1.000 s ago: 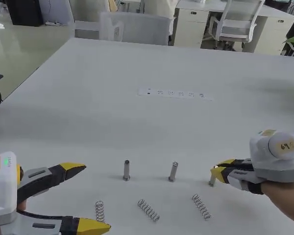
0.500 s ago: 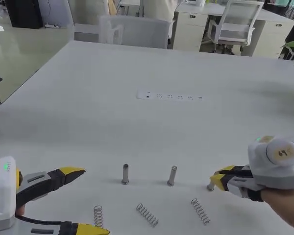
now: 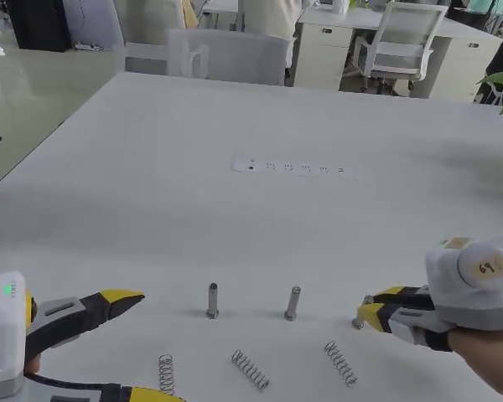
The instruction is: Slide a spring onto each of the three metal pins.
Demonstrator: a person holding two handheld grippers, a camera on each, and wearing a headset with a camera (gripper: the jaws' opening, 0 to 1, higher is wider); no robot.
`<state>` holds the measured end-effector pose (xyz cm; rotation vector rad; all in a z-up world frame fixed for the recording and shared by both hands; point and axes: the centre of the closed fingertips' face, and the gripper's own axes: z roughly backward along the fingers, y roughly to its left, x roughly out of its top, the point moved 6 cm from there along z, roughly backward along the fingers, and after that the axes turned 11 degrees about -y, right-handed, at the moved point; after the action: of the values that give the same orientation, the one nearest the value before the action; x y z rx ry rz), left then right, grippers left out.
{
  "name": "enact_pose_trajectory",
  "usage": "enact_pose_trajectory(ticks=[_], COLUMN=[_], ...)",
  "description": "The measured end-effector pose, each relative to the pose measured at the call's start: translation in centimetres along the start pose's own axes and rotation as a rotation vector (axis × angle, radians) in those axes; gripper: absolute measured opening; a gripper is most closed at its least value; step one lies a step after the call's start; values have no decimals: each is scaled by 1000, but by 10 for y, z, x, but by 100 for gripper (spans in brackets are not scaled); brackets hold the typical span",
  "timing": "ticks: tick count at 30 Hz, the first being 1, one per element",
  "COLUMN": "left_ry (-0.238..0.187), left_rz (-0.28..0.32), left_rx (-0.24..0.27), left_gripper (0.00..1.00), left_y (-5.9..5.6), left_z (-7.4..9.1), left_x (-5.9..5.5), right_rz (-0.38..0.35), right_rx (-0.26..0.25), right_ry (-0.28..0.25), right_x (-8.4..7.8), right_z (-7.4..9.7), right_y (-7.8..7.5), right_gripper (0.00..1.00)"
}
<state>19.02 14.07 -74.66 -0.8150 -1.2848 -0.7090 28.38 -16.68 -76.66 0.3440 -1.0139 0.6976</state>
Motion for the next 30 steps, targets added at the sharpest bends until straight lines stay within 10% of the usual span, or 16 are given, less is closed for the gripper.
enact_pose_trajectory(ticks=[16, 30], left_ry=[-3, -11], left_rz=[0, -4], left_rx=[-11, -21], left_gripper=[82, 82], left_y=[0, -1], left_z=[-3, -5], left_x=[-1, 0], right_rz=[-34, -33], right_rx=[-19, 69], right_ry=[45, 185], right_x=[-9, -13], right_z=[28, 24], right_y=[15, 47], right_gripper=[15, 16])
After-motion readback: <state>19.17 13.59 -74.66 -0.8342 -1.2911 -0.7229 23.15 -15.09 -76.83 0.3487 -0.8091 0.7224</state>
